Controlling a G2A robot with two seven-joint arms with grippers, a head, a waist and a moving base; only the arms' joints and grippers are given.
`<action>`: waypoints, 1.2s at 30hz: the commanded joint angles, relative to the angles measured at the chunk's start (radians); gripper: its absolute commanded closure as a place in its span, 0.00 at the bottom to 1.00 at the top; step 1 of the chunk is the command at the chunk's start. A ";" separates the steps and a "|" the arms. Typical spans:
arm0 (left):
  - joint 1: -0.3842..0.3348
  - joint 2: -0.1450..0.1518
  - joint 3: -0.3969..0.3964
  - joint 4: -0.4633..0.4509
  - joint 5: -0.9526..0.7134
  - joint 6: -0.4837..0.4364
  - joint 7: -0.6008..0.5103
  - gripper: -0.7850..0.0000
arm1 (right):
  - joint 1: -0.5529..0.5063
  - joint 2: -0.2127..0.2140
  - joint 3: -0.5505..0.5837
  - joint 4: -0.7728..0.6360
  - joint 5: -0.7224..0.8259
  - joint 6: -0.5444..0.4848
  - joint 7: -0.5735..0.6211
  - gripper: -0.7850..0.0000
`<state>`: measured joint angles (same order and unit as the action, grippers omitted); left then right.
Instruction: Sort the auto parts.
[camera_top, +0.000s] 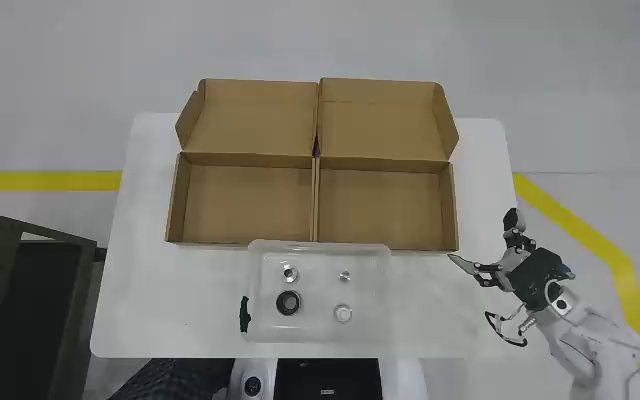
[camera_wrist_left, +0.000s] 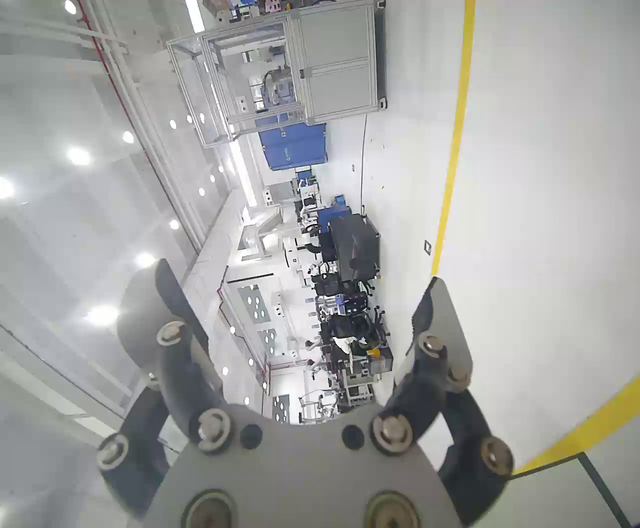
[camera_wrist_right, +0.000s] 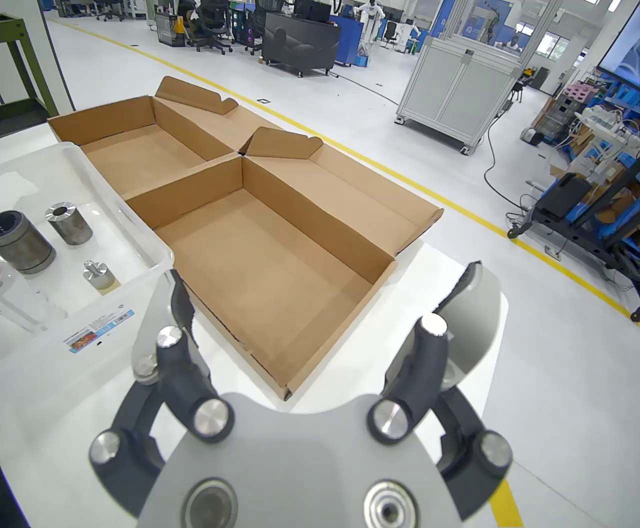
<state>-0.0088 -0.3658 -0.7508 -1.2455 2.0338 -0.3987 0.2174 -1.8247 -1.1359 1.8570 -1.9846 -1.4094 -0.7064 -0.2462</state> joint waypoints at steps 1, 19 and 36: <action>0.000 0.000 0.000 0.000 0.000 0.000 0.000 0.00 | 0.000 0.000 0.000 0.000 0.000 0.000 0.000 0.00; 0.000 0.000 0.000 0.000 0.000 0.000 0.000 0.00 | 0.000 0.000 0.000 0.000 0.000 0.000 0.000 0.00; 0.000 0.000 0.000 0.000 0.000 0.000 0.000 0.00 | 0.082 0.020 -0.078 -0.037 -0.005 -0.212 0.144 0.00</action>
<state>-0.0088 -0.3658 -0.7508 -1.2455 2.0338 -0.3987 0.2174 -1.7495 -1.1181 1.7874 -2.0156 -1.4141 -0.8967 -0.1155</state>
